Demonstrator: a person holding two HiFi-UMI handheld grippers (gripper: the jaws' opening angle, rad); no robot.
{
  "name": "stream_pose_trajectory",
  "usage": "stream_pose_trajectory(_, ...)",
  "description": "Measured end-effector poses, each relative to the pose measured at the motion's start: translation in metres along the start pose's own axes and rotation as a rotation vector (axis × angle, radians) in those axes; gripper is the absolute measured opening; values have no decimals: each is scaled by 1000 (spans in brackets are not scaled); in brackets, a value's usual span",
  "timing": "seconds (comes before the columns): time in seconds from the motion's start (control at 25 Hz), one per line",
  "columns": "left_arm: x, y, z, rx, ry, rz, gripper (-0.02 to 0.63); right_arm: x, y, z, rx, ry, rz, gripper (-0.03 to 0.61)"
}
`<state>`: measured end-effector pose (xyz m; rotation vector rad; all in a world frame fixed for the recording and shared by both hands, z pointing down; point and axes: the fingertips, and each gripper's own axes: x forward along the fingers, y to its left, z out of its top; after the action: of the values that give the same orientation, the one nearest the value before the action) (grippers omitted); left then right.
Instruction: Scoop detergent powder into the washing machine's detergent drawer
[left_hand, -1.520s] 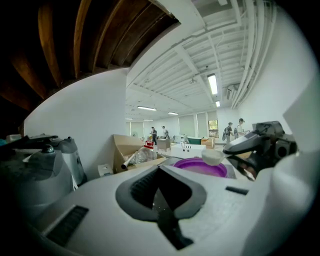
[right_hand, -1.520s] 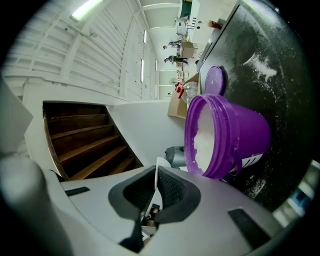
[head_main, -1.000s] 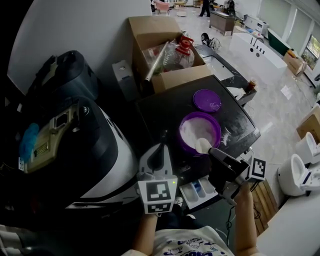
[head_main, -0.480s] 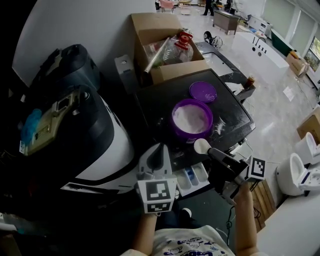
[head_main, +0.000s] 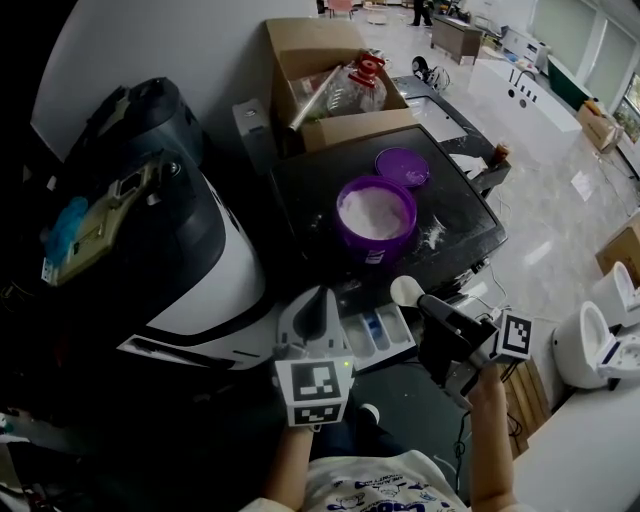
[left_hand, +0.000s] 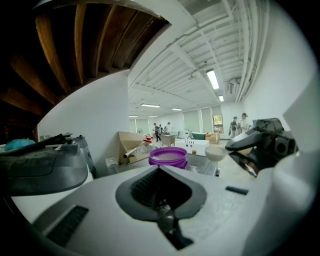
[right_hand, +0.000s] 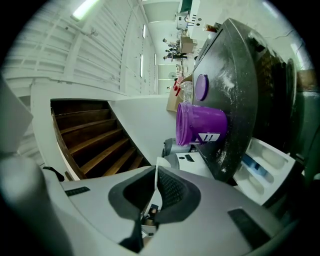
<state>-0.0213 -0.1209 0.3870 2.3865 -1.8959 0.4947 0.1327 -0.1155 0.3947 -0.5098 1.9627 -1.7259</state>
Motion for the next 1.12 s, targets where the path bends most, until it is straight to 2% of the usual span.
stream_pose_trajectory(0.52,-25,-23,-16,0,30,11,2,-33,-14,-14,19,7,-24,21)
stream_pose_trajectory(1.12,-22,-29,-33,6,80,-16,2,-38,-35,-28,16,15,-68,21)
